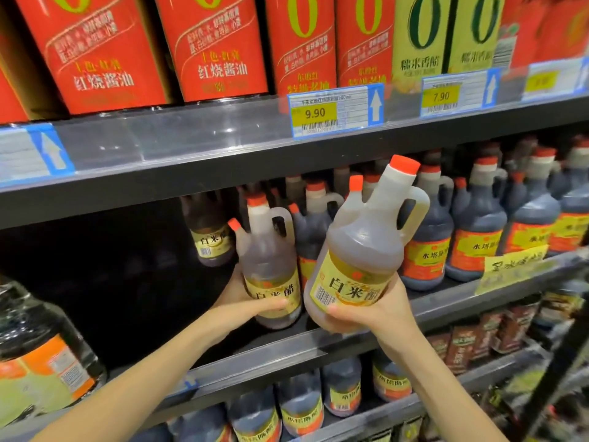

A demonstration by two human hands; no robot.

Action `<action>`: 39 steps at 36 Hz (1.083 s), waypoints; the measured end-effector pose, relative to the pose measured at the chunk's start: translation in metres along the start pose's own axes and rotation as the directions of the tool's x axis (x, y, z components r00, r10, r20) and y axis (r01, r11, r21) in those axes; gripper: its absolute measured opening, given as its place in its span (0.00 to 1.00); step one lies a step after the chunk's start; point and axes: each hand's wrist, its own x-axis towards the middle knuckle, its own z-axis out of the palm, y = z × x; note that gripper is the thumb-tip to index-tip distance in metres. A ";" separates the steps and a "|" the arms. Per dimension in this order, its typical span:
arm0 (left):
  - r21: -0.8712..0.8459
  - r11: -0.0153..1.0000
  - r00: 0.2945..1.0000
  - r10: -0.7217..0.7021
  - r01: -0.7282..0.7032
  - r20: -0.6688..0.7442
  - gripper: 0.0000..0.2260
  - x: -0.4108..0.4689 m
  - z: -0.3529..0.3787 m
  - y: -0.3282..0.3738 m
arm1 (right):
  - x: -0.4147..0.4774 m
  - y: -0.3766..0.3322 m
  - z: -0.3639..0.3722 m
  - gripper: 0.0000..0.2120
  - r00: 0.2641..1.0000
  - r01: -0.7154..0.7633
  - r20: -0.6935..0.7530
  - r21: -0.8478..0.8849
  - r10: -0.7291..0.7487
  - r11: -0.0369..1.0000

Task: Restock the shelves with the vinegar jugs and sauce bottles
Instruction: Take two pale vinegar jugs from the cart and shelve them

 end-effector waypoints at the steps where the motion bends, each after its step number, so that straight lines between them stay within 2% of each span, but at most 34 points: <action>1: -0.018 1.000 1.000 0.005 -0.005 -0.005 0.47 0.000 -0.002 0.002 | 0.000 0.000 0.000 0.35 1.000 -0.004 -0.002 0.003 0.004 1.000; 3: -0.029 0.999 0.999 0.032 -0.032 -0.019 0.46 0.003 -0.007 0.010 | 0.001 0.000 0.001 0.34 1.000 -0.005 -0.005 0.002 0.005 1.000; 6: 0.017 0.995 0.996 0.094 -0.094 -0.003 0.38 0.006 -0.010 0.024 | 0.000 -0.001 0.002 0.35 1.000 -0.005 -0.010 -0.001 0.005 1.000; 9: 0.065 0.990 0.992 0.127 -0.127 -0.005 0.36 0.008 -0.010 0.032 | 0.000 0.000 0.004 0.37 1.000 -0.012 -0.013 0.002 0.012 1.000; 12: 0.080 0.990 0.993 0.118 -0.117 -0.013 0.34 0.010 -0.012 0.031 | 0.001 0.002 0.004 0.39 1.000 -0.018 -0.020 -0.005 0.018 1.000; 16: 0.066 0.992 0.994 0.109 -0.106 -0.031 0.33 0.015 -0.015 0.026 | 0.004 0.004 0.004 0.36 1.000 -0.027 -0.012 0.021 0.027 0.999; 20: 0.064 0.991 0.989 0.126 -0.121 -0.082 0.28 0.025 -0.017 0.019 | 0.006 0.005 0.004 0.36 1.000 -0.022 -0.020 0.023 0.023 0.999; 22: 0.045 0.994 0.991 0.107 -0.104 -0.084 0.29 0.031 -0.020 0.016 | 0.006 0.004 0.004 0.35 1.000 -0.020 -0.020 0.021 0.020 1.000; 28: 0.016 0.997 0.989 0.074 -0.073 -0.127 0.42 0.049 -0.031 0.014 | 0.008 0.002 0.004 0.31 1.000 -0.013 0.004 0.052 0.013 0.999; 32: 0.030 0.999 0.983 0.029 -0.024 -0.181 0.37 0.062 -0.034 0.009 | 0.008 0.000 0.003 0.27 0.999 -0.009 0.038 0.075 0.006 0.997; 36: 0.038 0.999 0.975 -0.018 0.027 -0.223 0.40 0.069 -0.037 0.006 | 0.009 0.000 0.004 0.27 0.999 0.006 0.041 0.072 -0.009 0.997; 39: 0.044 0.998 0.975 -0.031 0.042 -0.221 0.49 0.071 -0.043 0.005 | 0.009 0.000 0.004 0.27 0.999 0.001 0.041 0.076 -0.005 0.997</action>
